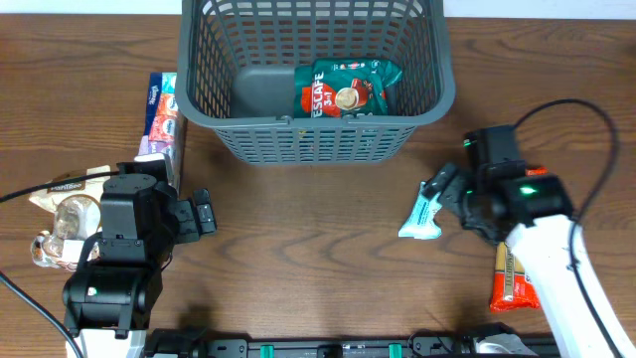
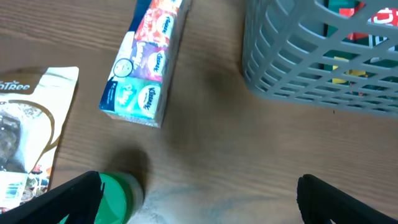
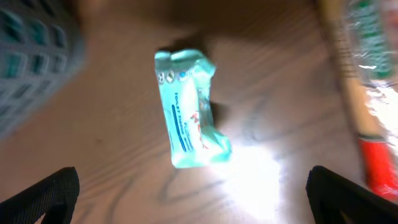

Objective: Pack container
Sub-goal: 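Move the right gripper down to the mint-green bar and grasp it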

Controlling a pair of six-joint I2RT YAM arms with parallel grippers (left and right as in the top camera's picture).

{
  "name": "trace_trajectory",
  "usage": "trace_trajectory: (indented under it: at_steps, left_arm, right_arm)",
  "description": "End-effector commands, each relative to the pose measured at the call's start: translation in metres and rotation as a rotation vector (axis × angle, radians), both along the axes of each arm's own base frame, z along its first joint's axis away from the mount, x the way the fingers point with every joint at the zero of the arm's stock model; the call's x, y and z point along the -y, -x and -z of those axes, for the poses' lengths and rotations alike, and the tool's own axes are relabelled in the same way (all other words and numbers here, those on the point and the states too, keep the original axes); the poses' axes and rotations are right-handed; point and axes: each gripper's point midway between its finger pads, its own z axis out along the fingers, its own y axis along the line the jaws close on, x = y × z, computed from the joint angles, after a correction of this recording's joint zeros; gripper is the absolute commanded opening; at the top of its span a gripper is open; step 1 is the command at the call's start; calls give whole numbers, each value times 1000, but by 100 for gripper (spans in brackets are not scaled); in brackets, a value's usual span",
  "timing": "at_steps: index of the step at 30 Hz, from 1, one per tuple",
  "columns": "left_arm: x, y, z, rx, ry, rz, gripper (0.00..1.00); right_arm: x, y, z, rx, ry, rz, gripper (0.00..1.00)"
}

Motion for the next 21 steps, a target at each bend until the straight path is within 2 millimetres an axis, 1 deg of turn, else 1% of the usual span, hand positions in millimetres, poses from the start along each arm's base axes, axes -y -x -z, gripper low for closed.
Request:
trace_trajectory:
  at_steps: [1,6,11,13,17,20,21]
  left_arm:
    - [-3,-1,-7,16,-11,-9,98]
    - [-3,-1,-7,16,-11,-9,99]
    - [-3,-1,-6,13,-11,-9,99]
    - [-3,0,-5,8,-12,-9,99]
    - [-3,2,-4,-1,-13,-9,98]
    - [-3,2,-3,-3,-13,-9,99]
    - [-3,2,-4,-2,-13,-9,98]
  right_arm:
    - [-6,-3,28,-27,11,-23,99]
    - [-3,-18,63,-62,54,-20,99]
    - [-4,-20,100,-164,72,-21,99]
    - [-5,-22,112,-188,73,-23,99]
    - [-5,-23,130,-222,81,-24,99]
    - [-5,-23,136,-233,82,-24,99]
    - [-5,-24,137,-231,82,-25,96]
